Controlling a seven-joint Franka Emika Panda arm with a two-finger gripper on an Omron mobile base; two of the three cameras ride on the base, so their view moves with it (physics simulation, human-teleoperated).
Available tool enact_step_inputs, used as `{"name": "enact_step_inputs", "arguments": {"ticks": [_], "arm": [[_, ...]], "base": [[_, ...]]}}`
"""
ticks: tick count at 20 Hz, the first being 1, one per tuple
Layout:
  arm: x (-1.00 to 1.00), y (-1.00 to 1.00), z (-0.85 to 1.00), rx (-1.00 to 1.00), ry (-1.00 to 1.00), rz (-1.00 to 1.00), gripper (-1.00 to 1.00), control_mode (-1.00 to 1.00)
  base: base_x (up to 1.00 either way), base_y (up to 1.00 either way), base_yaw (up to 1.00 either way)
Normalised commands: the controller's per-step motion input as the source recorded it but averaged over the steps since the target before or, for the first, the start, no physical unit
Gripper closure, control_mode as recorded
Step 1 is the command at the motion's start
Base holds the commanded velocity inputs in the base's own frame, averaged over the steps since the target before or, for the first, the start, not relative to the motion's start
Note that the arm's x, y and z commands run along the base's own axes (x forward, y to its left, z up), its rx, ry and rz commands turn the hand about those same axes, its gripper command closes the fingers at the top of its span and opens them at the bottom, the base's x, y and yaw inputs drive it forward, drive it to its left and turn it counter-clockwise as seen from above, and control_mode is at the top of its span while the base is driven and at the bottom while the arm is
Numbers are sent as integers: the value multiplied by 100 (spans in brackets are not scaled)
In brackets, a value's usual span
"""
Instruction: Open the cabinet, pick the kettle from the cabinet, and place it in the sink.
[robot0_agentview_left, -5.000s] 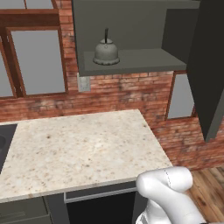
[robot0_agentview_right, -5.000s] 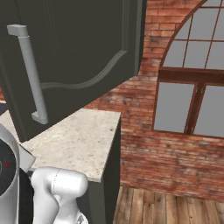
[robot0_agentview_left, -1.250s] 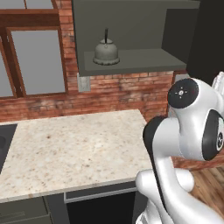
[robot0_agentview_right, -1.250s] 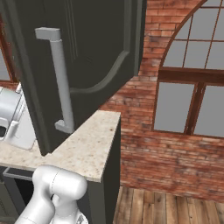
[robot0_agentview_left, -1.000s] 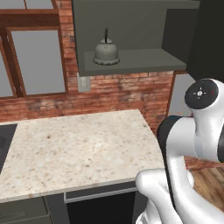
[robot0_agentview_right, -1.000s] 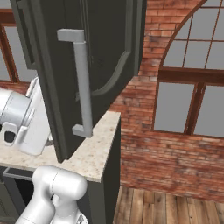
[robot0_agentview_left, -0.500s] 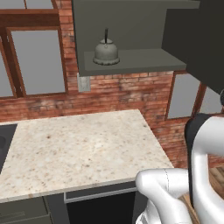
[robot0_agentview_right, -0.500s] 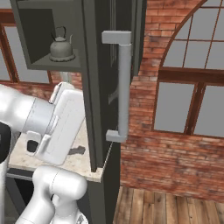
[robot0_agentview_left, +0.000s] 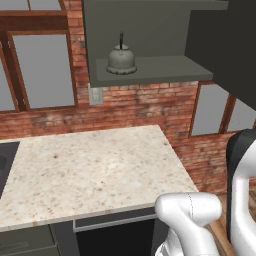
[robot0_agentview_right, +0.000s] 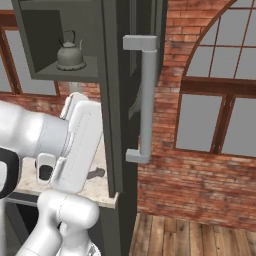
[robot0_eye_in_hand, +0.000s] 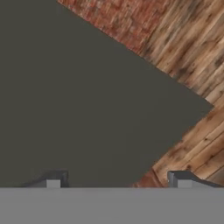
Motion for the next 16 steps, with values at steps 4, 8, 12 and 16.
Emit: {"name": "enact_step_inputs", "arguments": {"ticks": [4,8,12,16], "arm": [[1,39,10,-10,18,27,-100,-100],[0,46,17,-15,18,32,-100,-100],[0,51,22,-18,19,37,-100,-100],[0,52,27,-22,27,33,-100,-100]], "base": [[0,0,0],[0,0,0],[0,0,0],[0,0,0]]}}
